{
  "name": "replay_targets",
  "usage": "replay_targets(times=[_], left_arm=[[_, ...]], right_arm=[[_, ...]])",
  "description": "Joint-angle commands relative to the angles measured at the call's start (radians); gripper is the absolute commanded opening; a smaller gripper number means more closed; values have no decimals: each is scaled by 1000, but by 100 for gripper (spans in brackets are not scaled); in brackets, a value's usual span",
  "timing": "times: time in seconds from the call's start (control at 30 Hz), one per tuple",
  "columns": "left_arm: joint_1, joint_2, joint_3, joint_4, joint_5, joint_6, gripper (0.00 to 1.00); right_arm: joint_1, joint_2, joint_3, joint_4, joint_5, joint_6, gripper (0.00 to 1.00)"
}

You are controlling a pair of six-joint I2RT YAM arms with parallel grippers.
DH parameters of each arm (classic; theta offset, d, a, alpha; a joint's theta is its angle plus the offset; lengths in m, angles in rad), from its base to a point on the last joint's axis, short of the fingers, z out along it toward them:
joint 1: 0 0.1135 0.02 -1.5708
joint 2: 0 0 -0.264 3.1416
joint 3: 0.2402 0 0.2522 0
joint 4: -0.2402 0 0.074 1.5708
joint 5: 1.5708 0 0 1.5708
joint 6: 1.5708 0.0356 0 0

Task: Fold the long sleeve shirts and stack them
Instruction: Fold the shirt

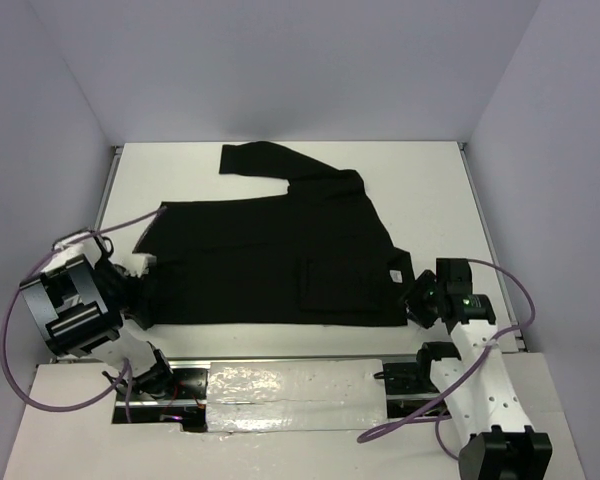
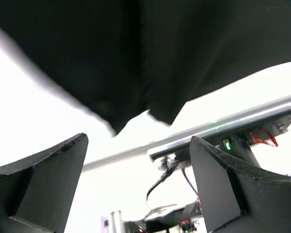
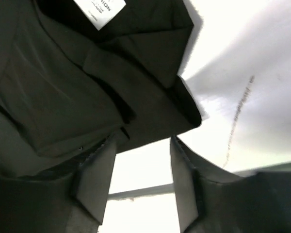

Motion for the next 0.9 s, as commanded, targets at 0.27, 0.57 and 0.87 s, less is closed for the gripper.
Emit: replay_targets(times=[0.27,0.57,0.87], left_arm=[[-41,339,1058,-89,344,-252,99],[-187,598,1085,127,347,-358,99],[-216,674,1073,210,295,-389,99]], right_arm=[[13,256,425,-39,97,-193,65],[34,774,935,-10,-26,-308,61],[110,1199,1331,51,-50,-413,62]])
